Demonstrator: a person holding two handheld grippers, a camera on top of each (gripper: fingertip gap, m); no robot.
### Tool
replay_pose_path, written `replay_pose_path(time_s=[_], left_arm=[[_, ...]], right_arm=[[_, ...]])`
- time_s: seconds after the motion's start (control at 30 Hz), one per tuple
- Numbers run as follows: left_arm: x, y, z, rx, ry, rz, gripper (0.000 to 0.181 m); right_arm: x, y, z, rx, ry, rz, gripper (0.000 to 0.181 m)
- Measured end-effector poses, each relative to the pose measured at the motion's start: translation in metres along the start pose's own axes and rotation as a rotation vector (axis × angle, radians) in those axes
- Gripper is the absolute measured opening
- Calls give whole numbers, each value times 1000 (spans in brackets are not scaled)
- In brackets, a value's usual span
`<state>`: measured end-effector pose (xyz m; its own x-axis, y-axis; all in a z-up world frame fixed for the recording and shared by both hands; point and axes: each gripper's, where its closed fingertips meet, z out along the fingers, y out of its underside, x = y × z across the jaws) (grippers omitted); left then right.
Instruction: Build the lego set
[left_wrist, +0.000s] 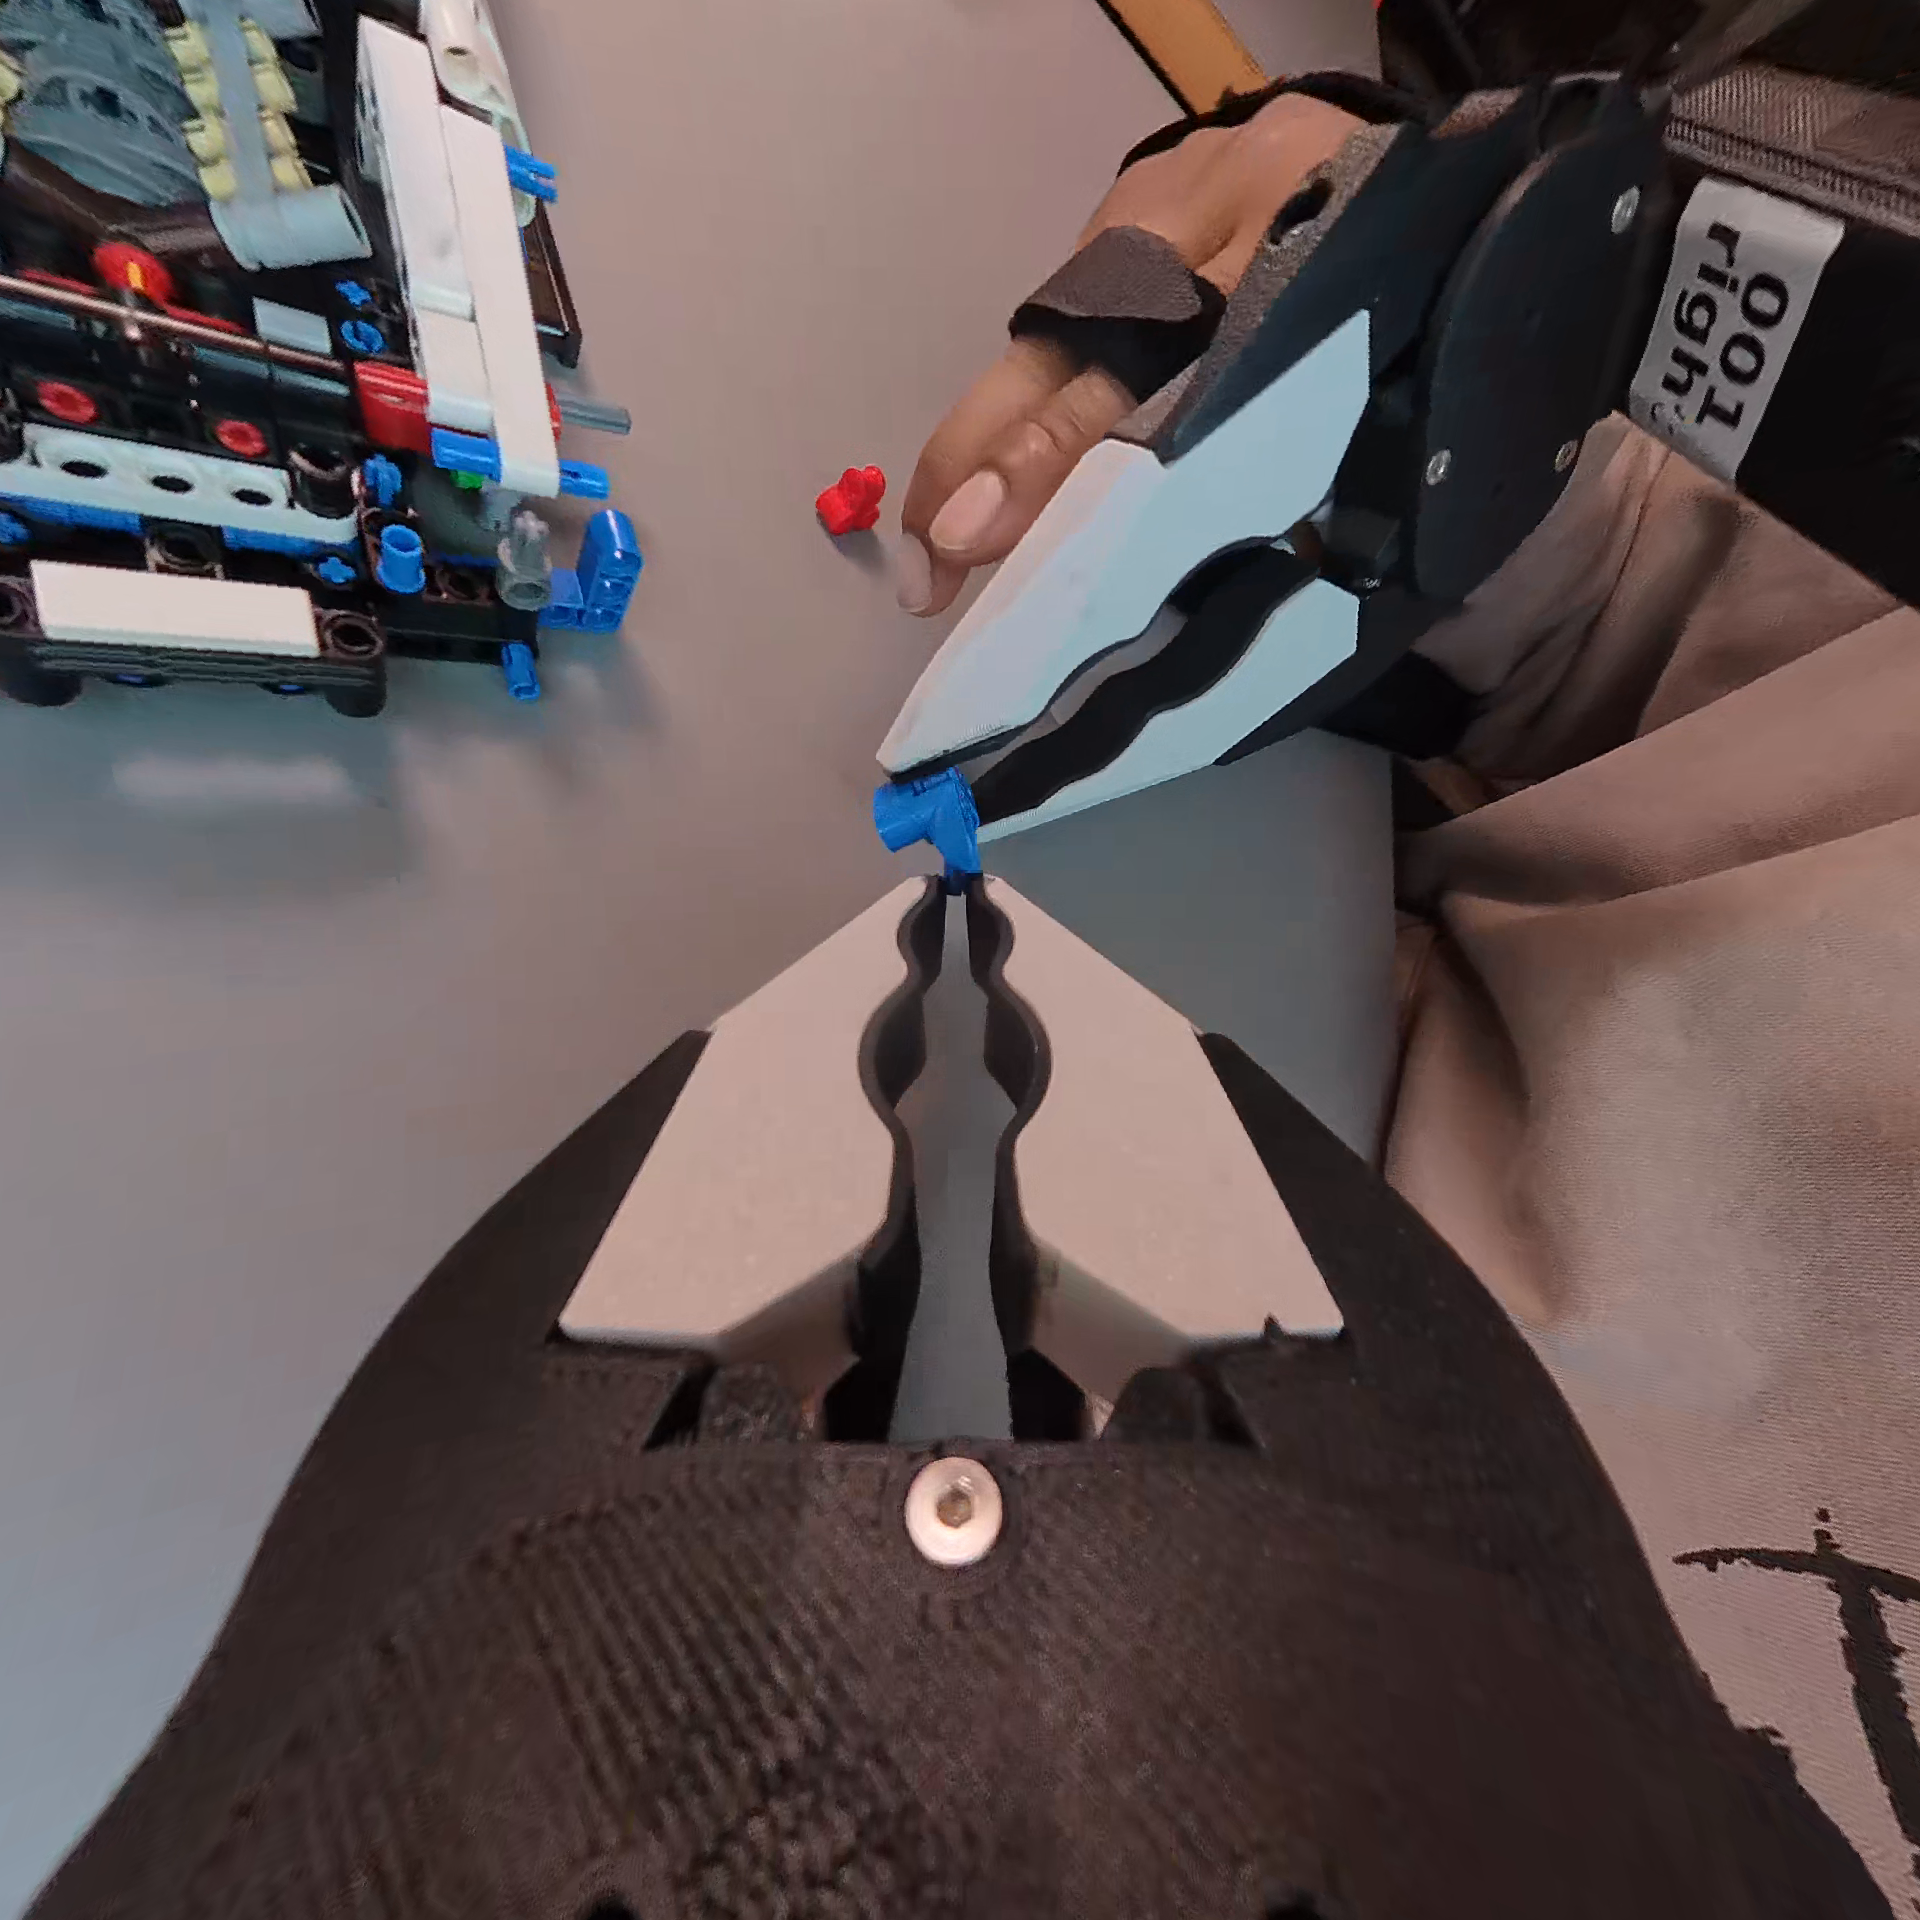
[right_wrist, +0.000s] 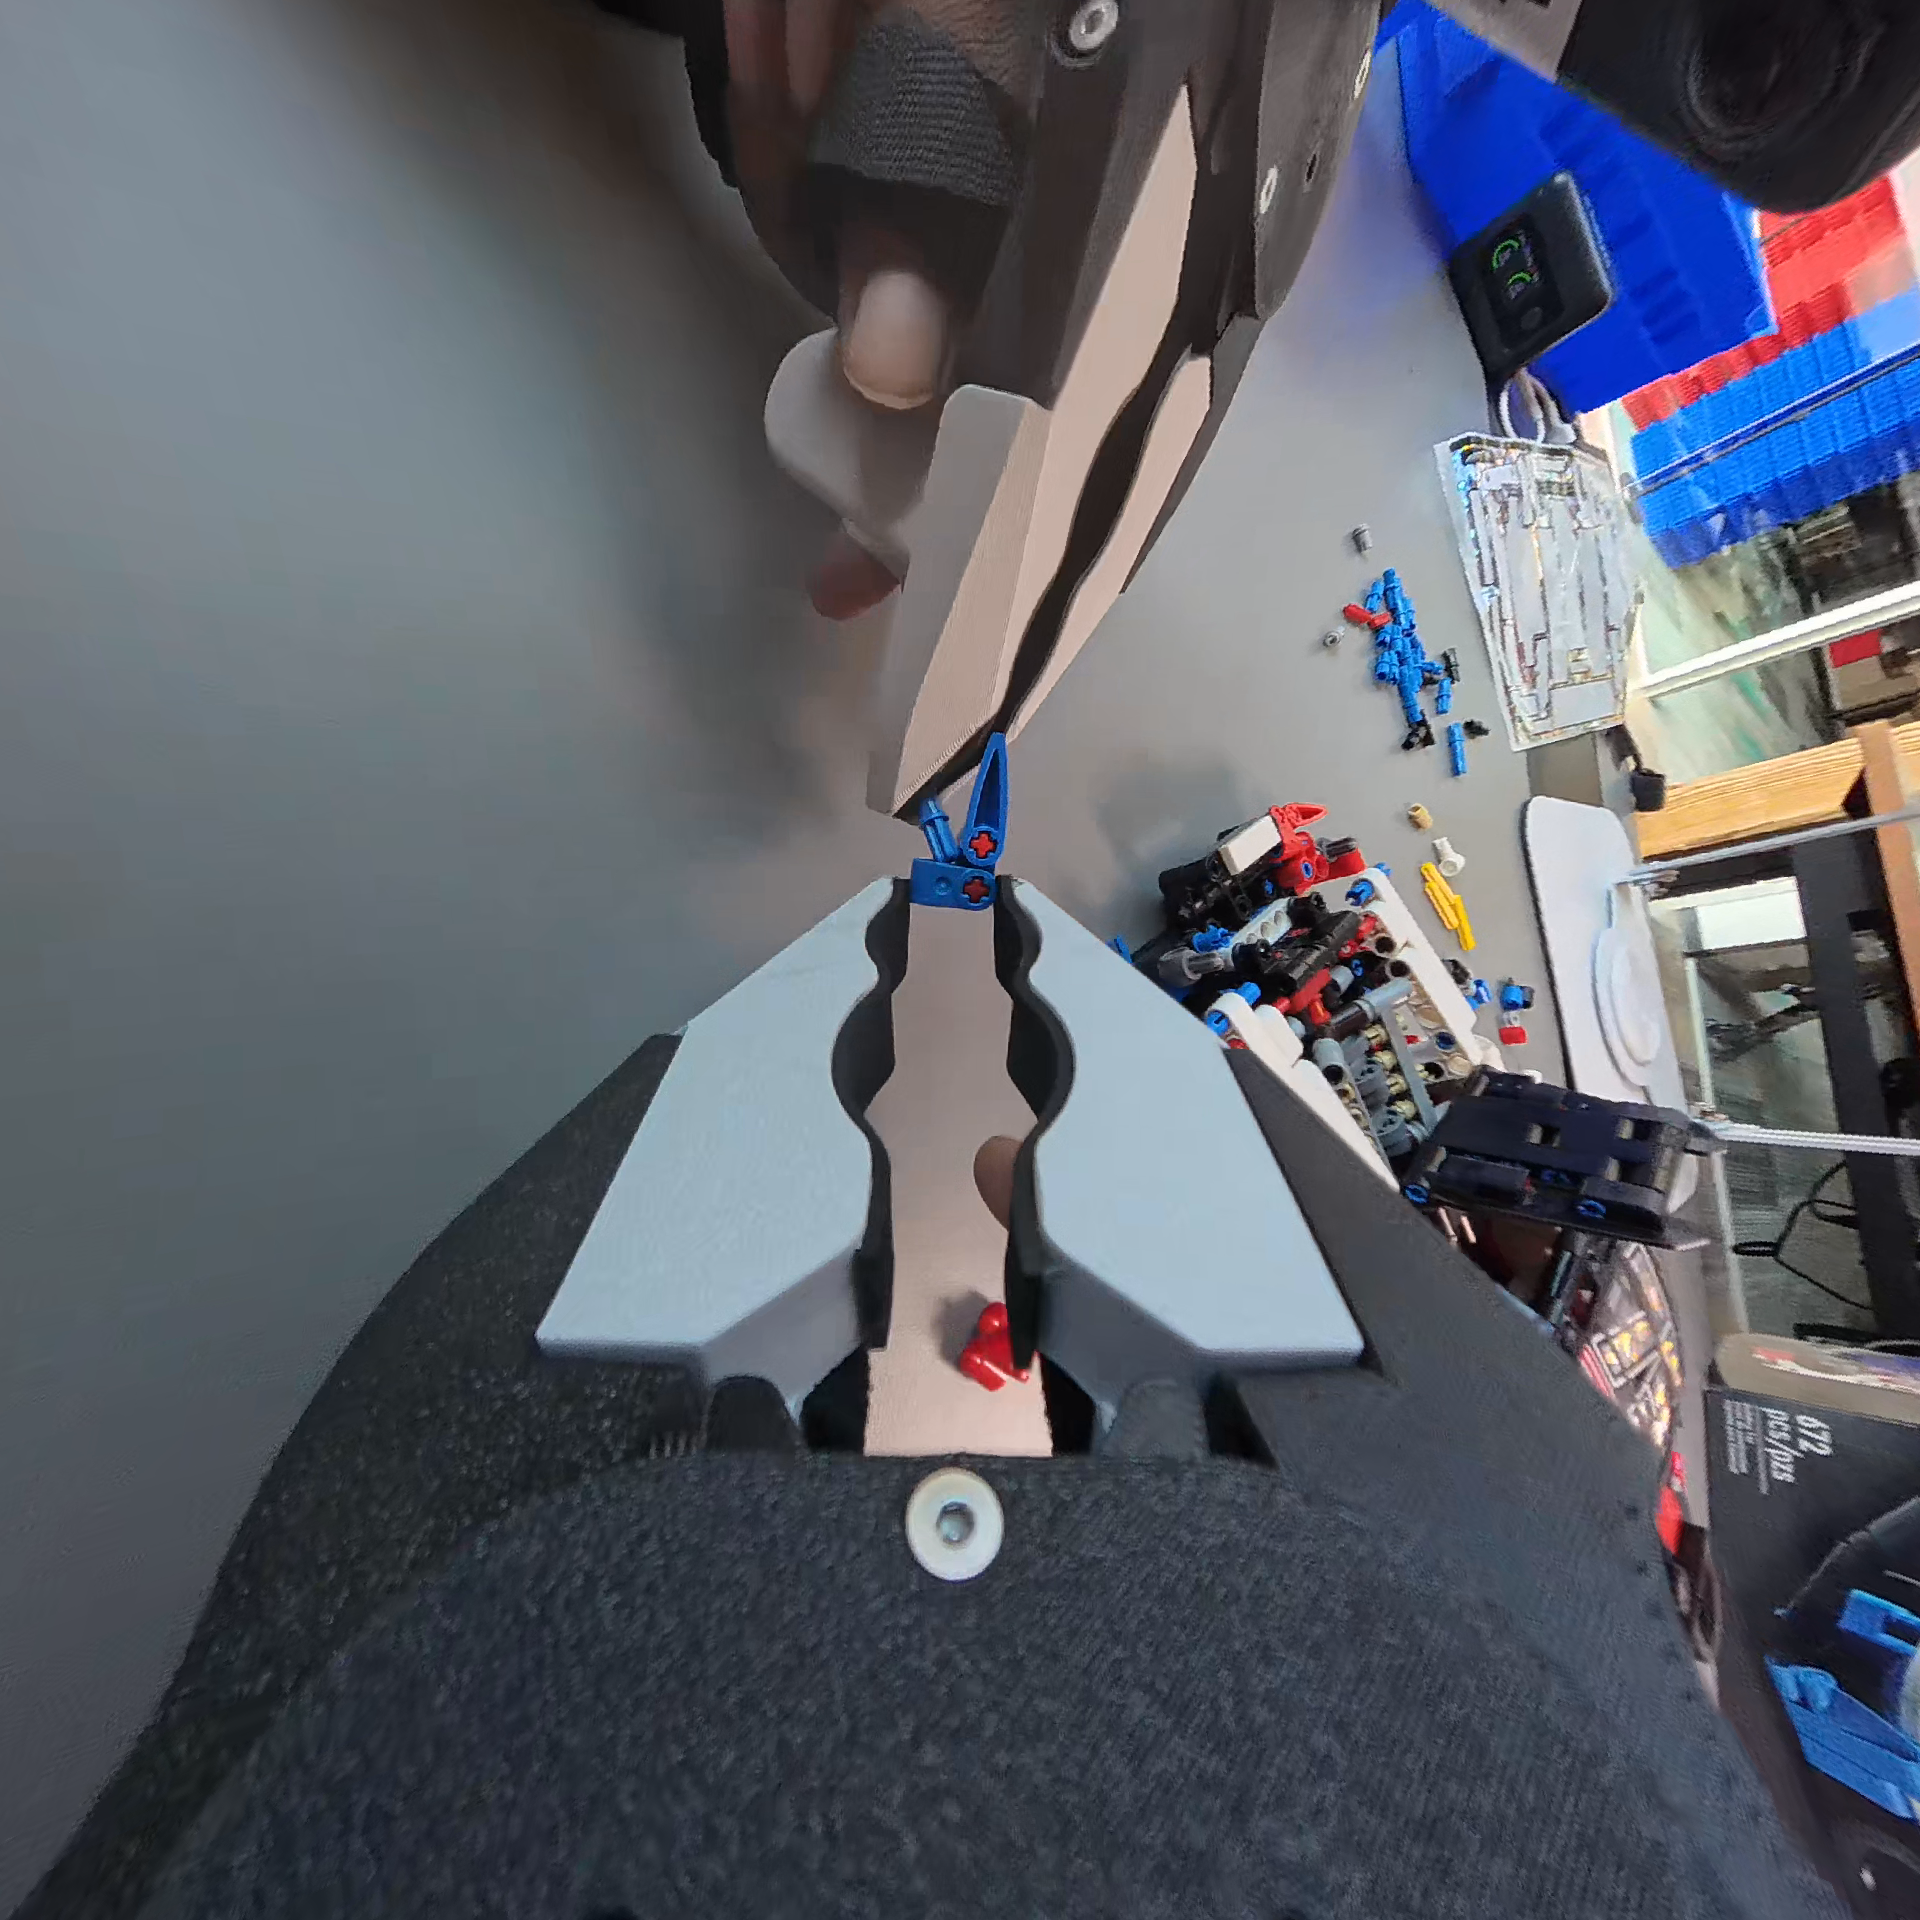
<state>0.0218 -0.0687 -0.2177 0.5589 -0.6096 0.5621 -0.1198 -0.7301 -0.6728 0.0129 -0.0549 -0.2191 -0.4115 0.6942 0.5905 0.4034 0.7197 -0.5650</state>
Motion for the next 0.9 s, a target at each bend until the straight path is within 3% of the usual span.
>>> replay_pose_path(time_s=[0.03,0.5,0.73,0.9], left_arm=[[0,0,0,1,8,-21,2],[-3,-1,1,16,81,-213,1],[-16,-14,-2,105,37,-282,2],[-27,-21,-2,134,-88,-230,2]], right_arm=[[1,0,0,1,15,-18,13],[8,0,4,-65,163,-364,13],[22,9,8,-157,248,-300,13],[28,18,12,-247,283,-209,13]])
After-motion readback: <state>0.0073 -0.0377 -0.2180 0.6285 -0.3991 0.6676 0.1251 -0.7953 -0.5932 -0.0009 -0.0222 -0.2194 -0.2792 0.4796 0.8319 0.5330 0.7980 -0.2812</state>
